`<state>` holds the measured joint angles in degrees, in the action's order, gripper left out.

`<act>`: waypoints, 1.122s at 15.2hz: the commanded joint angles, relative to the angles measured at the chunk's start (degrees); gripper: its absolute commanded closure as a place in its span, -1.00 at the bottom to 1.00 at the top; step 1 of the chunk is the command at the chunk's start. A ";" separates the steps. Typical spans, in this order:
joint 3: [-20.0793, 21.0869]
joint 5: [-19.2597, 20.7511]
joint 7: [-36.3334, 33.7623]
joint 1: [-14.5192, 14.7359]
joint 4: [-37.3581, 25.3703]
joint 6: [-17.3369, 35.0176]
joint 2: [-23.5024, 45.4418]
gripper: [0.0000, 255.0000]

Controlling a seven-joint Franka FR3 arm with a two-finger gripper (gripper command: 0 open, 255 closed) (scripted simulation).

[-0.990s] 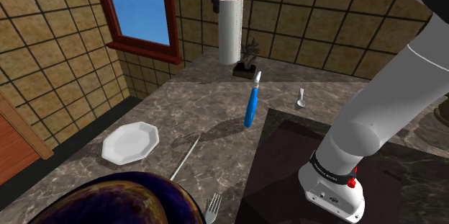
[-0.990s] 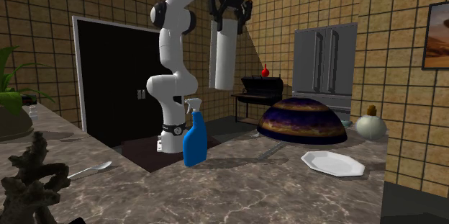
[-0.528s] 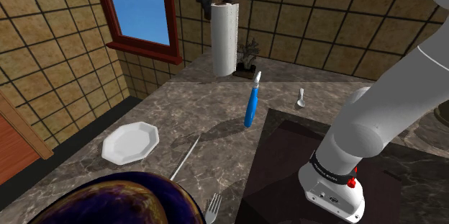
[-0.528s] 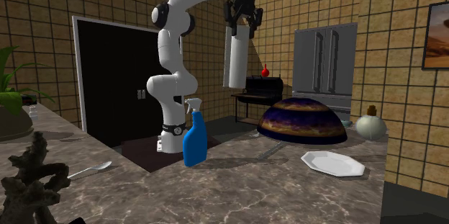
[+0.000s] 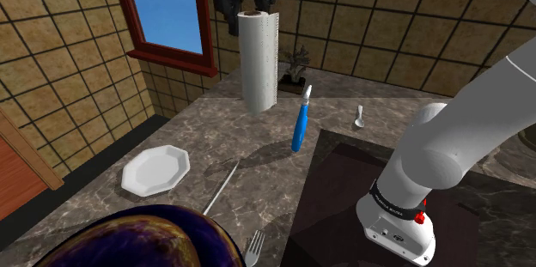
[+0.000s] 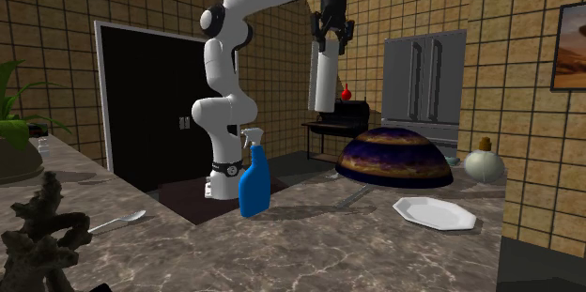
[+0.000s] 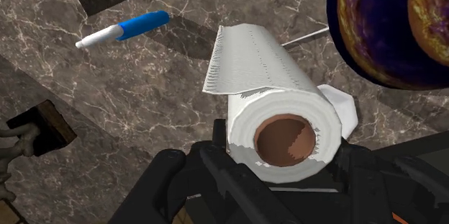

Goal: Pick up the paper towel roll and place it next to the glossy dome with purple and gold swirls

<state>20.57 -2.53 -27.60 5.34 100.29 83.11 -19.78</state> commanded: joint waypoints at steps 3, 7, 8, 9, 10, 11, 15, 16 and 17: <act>4.11 -0.95 -5.90 1.65 -1.60 -0.96 0.61 1.00; 8.54 -1.55 -12.07 3.27 -3.72 -1.66 2.01 1.00; 9.31 -1.58 -13.14 3.53 -4.17 -1.78 2.36 1.00; 9.24 -1.74 -13.04 3.58 -3.02 -0.98 1.97 1.00; 9.18 -1.89 -12.95 3.64 -1.88 -0.18 1.60 1.00; 9.13 -2.04 -12.86 3.69 -0.77 0.62 1.25 1.00; 9.00 -2.57 -12.58 3.94 3.49 3.74 0.00 1.00; 8.98 -2.69 -12.52 4.00 4.52 4.52 -0.27 1.00; 8.97 -2.81 -12.47 4.06 5.52 5.29 -0.53 1.00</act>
<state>29.59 -5.16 -40.15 9.32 104.66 87.58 -19.91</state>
